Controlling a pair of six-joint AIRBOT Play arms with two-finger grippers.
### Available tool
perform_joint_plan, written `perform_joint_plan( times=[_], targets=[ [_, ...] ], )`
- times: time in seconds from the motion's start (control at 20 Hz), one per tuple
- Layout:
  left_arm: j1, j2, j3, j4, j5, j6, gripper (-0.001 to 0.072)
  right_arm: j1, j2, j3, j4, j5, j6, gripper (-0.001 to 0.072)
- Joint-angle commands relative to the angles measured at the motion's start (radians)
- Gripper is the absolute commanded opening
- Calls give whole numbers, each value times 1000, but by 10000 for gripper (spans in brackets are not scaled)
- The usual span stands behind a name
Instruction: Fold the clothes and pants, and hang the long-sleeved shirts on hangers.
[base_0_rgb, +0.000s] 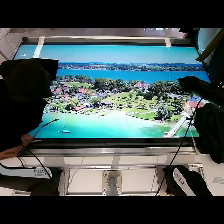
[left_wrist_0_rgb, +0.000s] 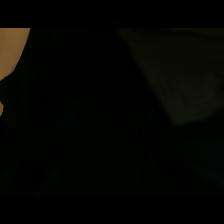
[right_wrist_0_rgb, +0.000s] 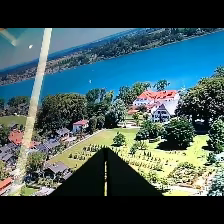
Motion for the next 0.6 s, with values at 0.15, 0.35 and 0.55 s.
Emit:
perform_joint_plan(
  times=[0.15, 0.35, 0.55],
  targets=[
    [91, -82, -1, -162, -56, 2, 587, 1, 0, 1, 27, -11, 1, 386],
    [90, -135, -1, -163, -78, 2, 577, 1, 0, 1, 26, -18, -1, 413],
    [83, -151, -1, -200, -105, 82, 14, 1, 0, 21, 19, -26, -1, 412]
  ],
)
